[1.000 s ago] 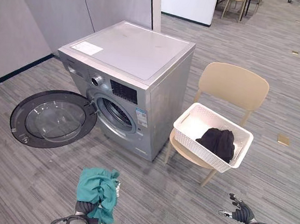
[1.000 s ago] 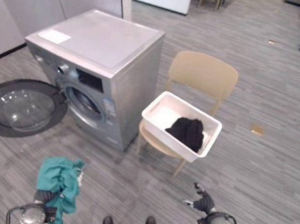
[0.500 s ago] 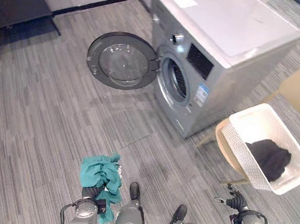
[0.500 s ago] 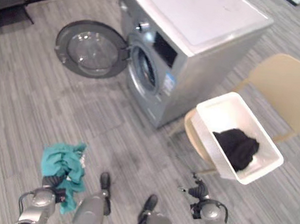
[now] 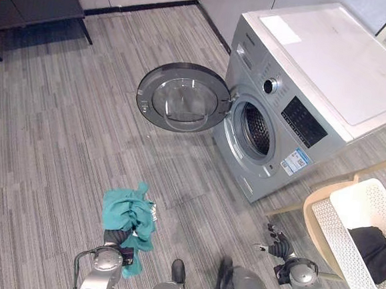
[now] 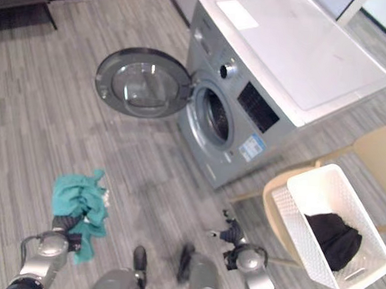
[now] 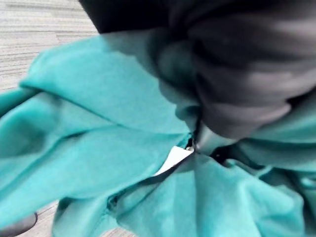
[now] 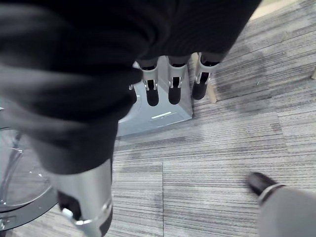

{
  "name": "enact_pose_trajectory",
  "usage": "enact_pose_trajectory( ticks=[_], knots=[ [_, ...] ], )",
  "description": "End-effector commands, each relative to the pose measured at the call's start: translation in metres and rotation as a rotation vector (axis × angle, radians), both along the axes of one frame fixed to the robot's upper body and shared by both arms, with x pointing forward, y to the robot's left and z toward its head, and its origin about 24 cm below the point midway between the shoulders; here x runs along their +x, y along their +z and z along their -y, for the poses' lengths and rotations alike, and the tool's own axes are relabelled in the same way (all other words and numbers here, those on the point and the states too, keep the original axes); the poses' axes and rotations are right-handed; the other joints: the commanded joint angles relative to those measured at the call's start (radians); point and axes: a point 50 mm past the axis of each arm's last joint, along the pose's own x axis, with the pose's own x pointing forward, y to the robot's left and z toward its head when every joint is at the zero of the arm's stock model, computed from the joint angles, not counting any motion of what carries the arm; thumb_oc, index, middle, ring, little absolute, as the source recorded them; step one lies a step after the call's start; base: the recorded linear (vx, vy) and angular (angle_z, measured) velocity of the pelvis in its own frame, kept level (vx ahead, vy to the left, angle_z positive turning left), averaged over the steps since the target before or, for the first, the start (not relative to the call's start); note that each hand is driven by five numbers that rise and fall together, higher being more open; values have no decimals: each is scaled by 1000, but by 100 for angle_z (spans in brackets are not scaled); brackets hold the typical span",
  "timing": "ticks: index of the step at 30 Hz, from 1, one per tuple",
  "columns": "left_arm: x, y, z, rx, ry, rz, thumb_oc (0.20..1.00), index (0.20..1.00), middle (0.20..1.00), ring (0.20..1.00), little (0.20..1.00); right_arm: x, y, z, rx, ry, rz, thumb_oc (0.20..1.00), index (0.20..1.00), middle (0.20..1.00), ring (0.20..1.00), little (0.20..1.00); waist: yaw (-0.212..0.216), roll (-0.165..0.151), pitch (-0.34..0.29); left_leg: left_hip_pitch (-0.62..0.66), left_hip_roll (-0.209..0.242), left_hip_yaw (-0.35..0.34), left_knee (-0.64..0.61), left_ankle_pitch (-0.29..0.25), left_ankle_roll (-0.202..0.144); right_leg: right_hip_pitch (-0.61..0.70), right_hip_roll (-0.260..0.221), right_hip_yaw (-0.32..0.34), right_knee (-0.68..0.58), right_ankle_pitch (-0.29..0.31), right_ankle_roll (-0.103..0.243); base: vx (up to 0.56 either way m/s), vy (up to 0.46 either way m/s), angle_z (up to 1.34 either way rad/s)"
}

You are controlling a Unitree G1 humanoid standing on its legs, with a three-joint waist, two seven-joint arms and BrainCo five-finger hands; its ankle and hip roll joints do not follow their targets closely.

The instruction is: Grab the laundry basket,head to the washer,open it,put in the laundry and shut it.

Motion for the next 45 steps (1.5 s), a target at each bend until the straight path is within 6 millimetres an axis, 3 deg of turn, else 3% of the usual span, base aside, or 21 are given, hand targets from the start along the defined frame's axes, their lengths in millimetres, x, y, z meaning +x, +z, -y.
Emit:
enact_pose_trajectory(
  ticks=[1,3,5,6,8,9,12,15,16,17,20,26,27,32,36,39,40,41,43,44,45],
  knots=[
    [4,11,3,43,-99,52,200,200,200,200,200,-3,1,6,-10,-18,14,1000,1000,1000,1000,1000,-30,-27,27,29,-66,-91,6,-30,-71,98,11,-5,-177,158,41,276,-58,89],
    [4,9,9,38,-135,46,200,200,200,200,200,-11,-5,11,-18,-38,-18,1000,1000,1000,1000,1000,-44,-33,17,52,-88,-113,23,-62,-70,113,1,-45,-233,176,44,240,-85,82],
    [0,5,15,43,-175,23,200,200,200,200,200,-22,-10,19,-28,-68,-49,1000,1000,1000,1000,1000,-65,-35,-11,79,-97,-122,55,-105,-76,154,10,-11,-243,169,23,288,-110,39],
    [0,5,15,43,-175,23,200,200,200,200,200,-22,-10,19,-28,-67,-49,1000,1000,1000,1000,1000,-66,-37,-14,74,-99,-123,55,-102,-76,151,8,-11,-245,172,23,344,-119,38],
    [-6,1,17,30,-181,6,200,200,200,200,200,-28,-12,27,-41,-86,-68,1000,1000,1000,1000,1000,-83,-28,-42,87,-80,-112,100,-131,-101,192,6,-14,-260,174,13,280,-97,65],
    [-8,0,21,16,-195,-2,200,200,200,200,200,-28,-11,33,-46,-102,-66,1000,1000,1000,1000,1000,-93,-29,-46,62,-58,-92,219,-114,-125,235,17,6,-285,174,-1,225,-87,60],
    [-8,-2,23,7,-188,-6,200,200,200,200,200,-27,-10,37,-59,-103,-62,1000,1000,1000,1000,1000,-84,-37,-50,12,-48,-105,279,-88,-133,273,21,25,-314,159,-11,153,-56,-11],
    [-7,-2,24,-2,-177,-4,200,200,200,200,200,-23,-8,41,-76,-106,-56,1000,1000,1000,1000,1000,-73,-51,-53,-57,-47,-133,262,-105,-129,296,8,49,-334,151,-10,107,-3,-61],
    [-6,-2,23,-4,-169,1,200,200,200,200,200,-21,-7,42,-75,-113,-50,1000,1000,1000,1000,1000,-66,-55,-51,-81,-48,-151,240,-82,-133,304,9,58,-335,150,-12,145,53,-78],
    [-10,-3,20,0,-161,-9,200,200,200,200,200,-24,-9,44,-73,-124,-60,1000,1000,1000,1000,1000,-61,-39,-56,-53,-39,-163,170,-53,-137,314,31,80,-318,132,-17,109,52,-57],
    [-15,-6,19,5,-171,-33,200,200,200,200,200,-30,-14,45,-72,-142,-90,1000,1000,1000,1000,1000,-66,-29,-71,-3,-46,-152,100,-42,-126,319,34,92,-309,132,-17,83,85,-52],
    [-20,-8,13,25,-166,-52,200,200,200,200,200,-36,-21,44,-49,-176,-125,1000,1000,1000,1000,1000,-70,-19,-87,51,-60,-137,41,-35,-111,328,35,117,-308,138,-9,31,69,-11],
    [-7,4,2,11,-82,21,200,200,200,200,200,-41,-29,53,-105,-224,-173,1000,1000,1000,1000,1000,-34,-9,-50,-64,-52,-125,97,-6,-86,311,18,136,-227,62,-4,15,43,-1],
    [-13,1,-4,25,-71,-9,200,200,200,200,200,-48,-31,54,-83,-246,-183,1000,1000,1000,1000,1000,-44,-15,-67,-34,-36,-121,97,-13,-99,341,29,123,-245,56,-16,77,-95,2],
    [-10,2,1,21,-90,-4,200,200,200,200,200,-53,-33,59,-85,-298,-196,1000,1000,1000,1000,1000,-61,-28,-56,-67,-10,-100,242,-38,-123,370,22,104,-246,36,-31,60,-69,13],
    [-7,1,8,10,-108,-2,200,200,200,200,200,-57,-33,67,-103,-328,-205,1000,1000,1000,1000,1000,-65,-36,-47,-144,29,-72,270,-12,-130,398,2,98,-260,28,-30,103,7,0],
    [-7,1,9,12,-116,-4,200,200,200,200,200,-58,-32,69,-108,-332,-204,1000,1000,1000,1000,1000,-62,-37,-46,-165,36,-78,253,6,-132,403,2,104,-260,25,-31,242,96,9],
    [-6,1,11,16,-126,0,200,200,200,200,200,-59,-32,70,-114,-340,-206,1000,1000,1000,1000,1000,-55,-35,-43,-202,49,-122,210,62,-148,414,9,121,-261,14,-31,187,80,10],
    [-6,1,11,16,-126,0,200,200,200,200,200,-60,-32,70,-114,-340,-206,1000,1000,1000,1000,1000,-56,-36,-42,-200,48,-123,207,63,-149,415,8,120,-261,13,-31,142,76,-12],
    [-3,2,13,13,-126,7,200,200,200,200,200,-63,-35,70,-124,-343,-225,1000,1000,1000,1000,1000,-46,-29,-31,-241,67,-195,132,135,-173,432,18,155,-249,-7,-34,267,165,-36],
    [-3,2,14,12,-121,11,200,200,200,200,200,-65,-37,71,-131,-342,-235,1000,1000,1000,1000,1000,-40,-29,-28,-254,65,-244,95,143,-178,442,21,181,-241,-20,-33,367,227,-62]
  ],
)
